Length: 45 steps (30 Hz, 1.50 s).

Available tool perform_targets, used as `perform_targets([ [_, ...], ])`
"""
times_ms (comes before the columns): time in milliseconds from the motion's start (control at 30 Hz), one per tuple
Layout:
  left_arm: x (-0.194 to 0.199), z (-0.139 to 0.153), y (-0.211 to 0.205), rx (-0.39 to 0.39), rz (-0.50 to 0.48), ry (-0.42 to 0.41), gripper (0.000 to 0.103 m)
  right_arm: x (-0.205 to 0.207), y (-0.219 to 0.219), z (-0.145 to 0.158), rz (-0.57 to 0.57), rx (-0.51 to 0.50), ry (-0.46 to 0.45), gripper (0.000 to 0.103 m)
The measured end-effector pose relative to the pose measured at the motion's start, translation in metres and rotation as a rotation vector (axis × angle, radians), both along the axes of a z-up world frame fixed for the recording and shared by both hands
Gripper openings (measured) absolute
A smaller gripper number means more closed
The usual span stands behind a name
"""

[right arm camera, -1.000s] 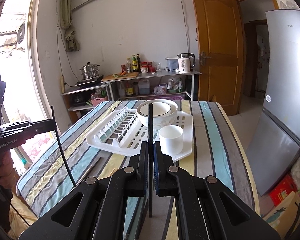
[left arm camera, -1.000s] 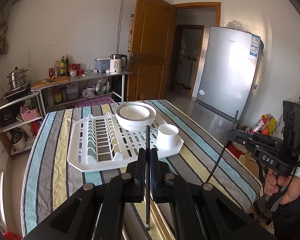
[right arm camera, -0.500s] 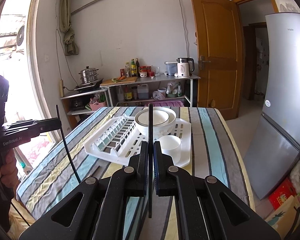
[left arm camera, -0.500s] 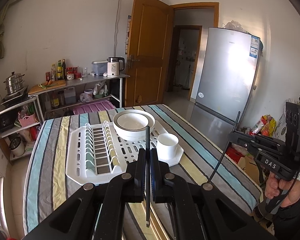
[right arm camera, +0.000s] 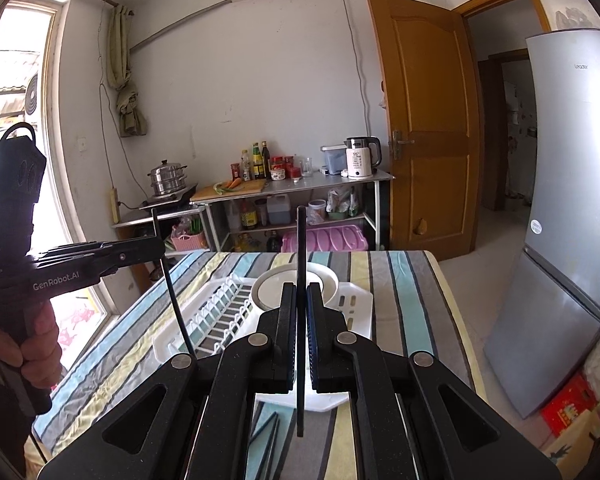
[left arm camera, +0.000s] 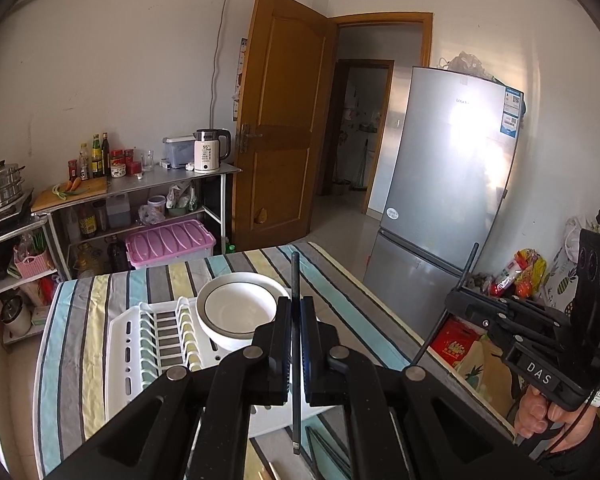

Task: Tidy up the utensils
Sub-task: 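Lower the left tool's chopstick into the white cup while the right tool inserts its own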

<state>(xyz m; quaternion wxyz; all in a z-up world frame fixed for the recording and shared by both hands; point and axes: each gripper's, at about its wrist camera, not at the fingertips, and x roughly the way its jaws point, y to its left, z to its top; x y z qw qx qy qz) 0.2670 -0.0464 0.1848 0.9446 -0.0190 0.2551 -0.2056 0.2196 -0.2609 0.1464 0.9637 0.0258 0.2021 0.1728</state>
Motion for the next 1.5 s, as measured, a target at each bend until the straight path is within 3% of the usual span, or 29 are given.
perform_targets([
  [233, 0.051, 0.018, -0.016, -0.057, 0.001, -0.015, 0.004, 0.031, -0.005, 0.014, -0.019, 0.033, -0.031, 0.005],
  [433, 0.09, 0.012, -0.031, -0.076, -0.002, 0.004, 0.004, 0.055, -0.009, 0.01, -0.031, 0.061, -0.031, 0.005],
  [1133, 0.153, -0.08, -0.035, -0.181, 0.004, 0.173, 0.004, 0.106, -0.009, -0.047, -0.027, 0.143, 0.11, 0.005],
  [1500, 0.154, -0.094, -0.007, -0.183, 0.066, 0.208, 0.005, 0.112, -0.033, -0.059, -0.122, 0.146, 0.151, 0.006],
])
